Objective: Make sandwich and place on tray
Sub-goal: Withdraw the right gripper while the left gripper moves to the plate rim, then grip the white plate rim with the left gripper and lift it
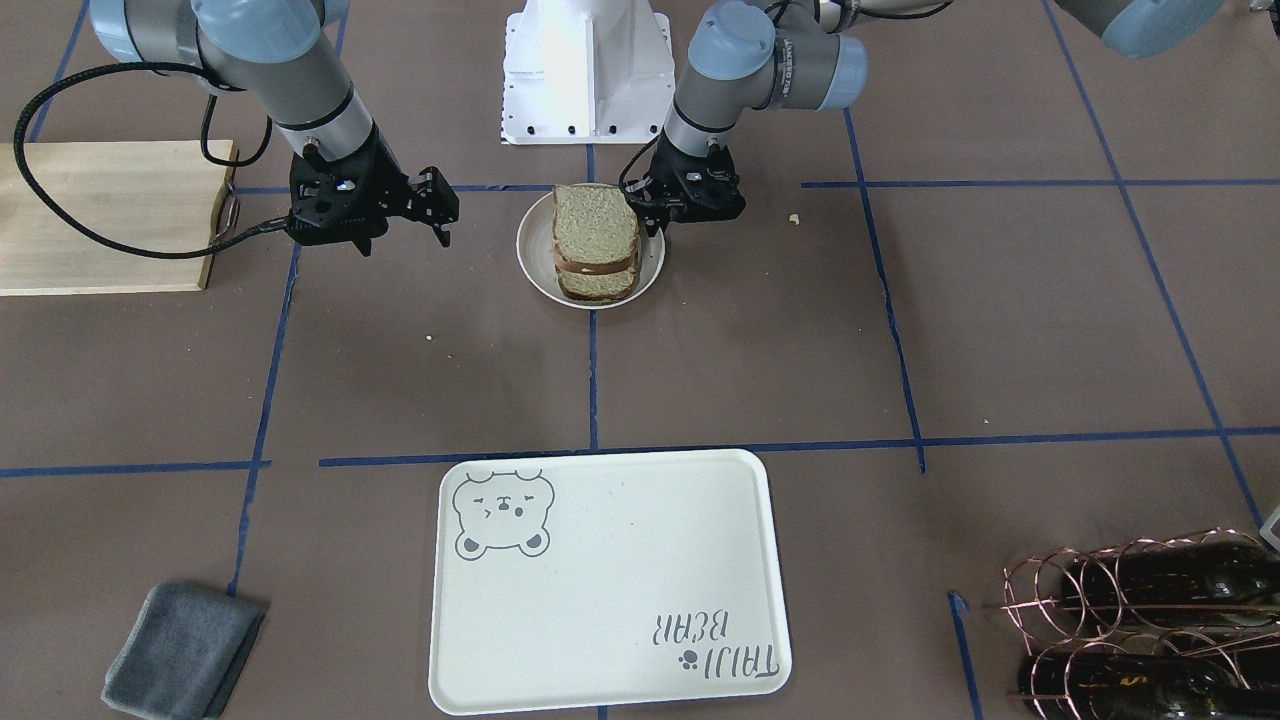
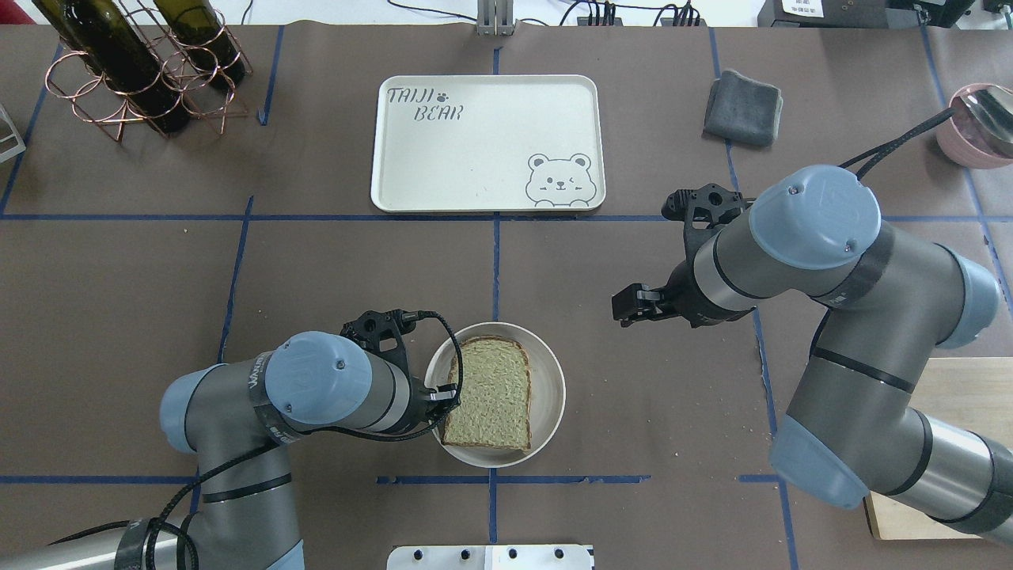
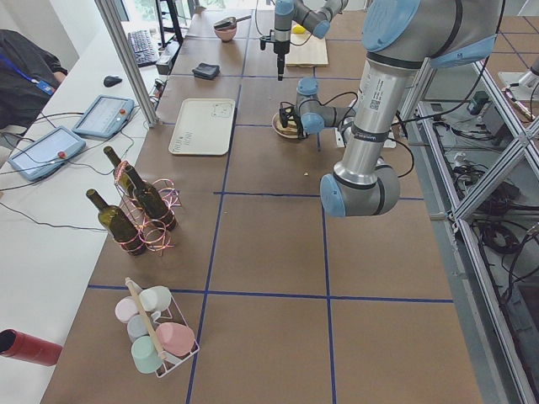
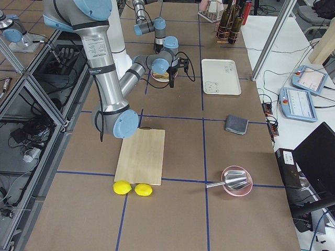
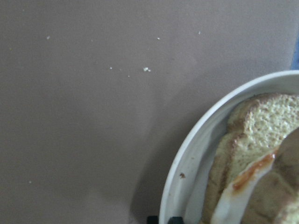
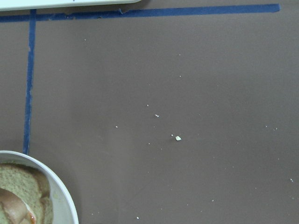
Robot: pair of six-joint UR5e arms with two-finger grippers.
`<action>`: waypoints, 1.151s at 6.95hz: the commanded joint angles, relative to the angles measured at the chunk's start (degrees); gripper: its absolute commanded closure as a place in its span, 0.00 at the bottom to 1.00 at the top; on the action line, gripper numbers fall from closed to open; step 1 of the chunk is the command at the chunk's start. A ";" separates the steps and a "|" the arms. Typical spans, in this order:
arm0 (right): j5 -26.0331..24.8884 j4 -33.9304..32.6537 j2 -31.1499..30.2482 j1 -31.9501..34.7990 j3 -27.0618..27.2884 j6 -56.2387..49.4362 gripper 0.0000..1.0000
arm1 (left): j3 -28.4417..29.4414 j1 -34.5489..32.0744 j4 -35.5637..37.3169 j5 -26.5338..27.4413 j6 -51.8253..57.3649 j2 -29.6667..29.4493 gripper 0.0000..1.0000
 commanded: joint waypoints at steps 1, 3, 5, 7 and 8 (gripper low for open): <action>0.52 0.02 -0.27 0.54 0.44 -0.09 0.00 | -0.68 -0.51 -4.68 -0.74 -0.18 0.48 1.00; 2.72 0.02 -1.75 3.09 0.88 -1.57 0.00 | -0.86 -2.78 -10.31 -5.27 -0.36 0.92 1.00; 3.78 0.28 -3.34 4.15 1.50 -5.00 0.00 | 0.01 -3.50 -20.23 -7.07 -5.42 3.12 1.00; 5.70 0.20 -4.39 7.12 2.37 -5.62 0.00 | 1.16 -4.89 -22.83 -7.60 -14.12 3.03 1.00; 7.54 0.11 -5.70 9.31 2.81 -8.76 0.00 | 1.34 -7.60 -22.48 -7.69 -17.03 2.86 1.00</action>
